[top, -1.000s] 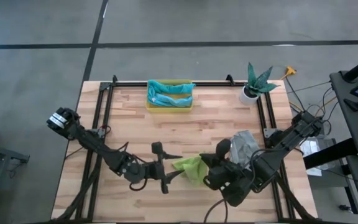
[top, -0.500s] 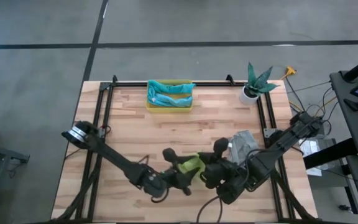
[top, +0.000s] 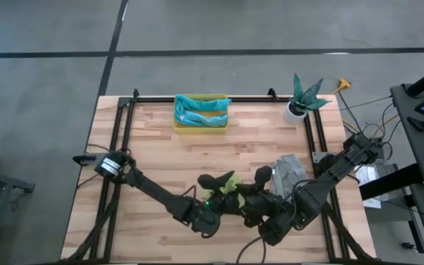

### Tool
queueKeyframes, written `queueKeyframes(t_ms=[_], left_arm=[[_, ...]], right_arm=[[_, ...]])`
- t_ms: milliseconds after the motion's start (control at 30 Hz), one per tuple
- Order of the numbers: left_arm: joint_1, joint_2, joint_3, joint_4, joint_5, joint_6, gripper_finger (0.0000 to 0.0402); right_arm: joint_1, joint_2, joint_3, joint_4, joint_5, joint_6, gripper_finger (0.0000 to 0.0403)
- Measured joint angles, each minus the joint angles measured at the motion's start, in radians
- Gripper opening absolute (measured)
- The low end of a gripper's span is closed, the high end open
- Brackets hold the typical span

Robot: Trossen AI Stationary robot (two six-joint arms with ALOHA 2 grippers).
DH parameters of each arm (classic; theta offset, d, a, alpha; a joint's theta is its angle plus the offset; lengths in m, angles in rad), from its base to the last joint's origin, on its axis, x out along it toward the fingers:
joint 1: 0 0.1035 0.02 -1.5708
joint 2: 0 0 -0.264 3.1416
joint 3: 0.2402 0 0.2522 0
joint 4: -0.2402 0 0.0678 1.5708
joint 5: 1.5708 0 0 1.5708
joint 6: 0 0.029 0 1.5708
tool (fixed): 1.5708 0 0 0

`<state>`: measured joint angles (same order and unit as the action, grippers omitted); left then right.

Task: Roll microfiber towels into tight, uniform cylinder then place into a basket
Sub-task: Roll the green towel

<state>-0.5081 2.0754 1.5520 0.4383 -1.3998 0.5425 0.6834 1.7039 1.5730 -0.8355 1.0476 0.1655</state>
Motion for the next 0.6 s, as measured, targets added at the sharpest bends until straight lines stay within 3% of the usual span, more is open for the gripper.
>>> queueKeyframes(t_ms=[200, 467, 600], left_arm=[[0.002, -0.008, -0.017, -0.004, -0.073, 0.049, 0.0224], [-0.027, -0.020, -0.019, -0.006, -0.075, 0.106, 0.0224], [-0.036, -0.024, -0.019, -0.006, -0.074, 0.145, 0.0224]], right_arm=[[0.025, 0.000, 0.000, -0.075, 0.004, 0.077, 0.0009], [0.028, 0.000, -0.009, -0.318, 0.011, 0.338, 0.0009], [0.028, 0.000, -0.028, -0.361, 0.011, 0.408, 0.0009]])
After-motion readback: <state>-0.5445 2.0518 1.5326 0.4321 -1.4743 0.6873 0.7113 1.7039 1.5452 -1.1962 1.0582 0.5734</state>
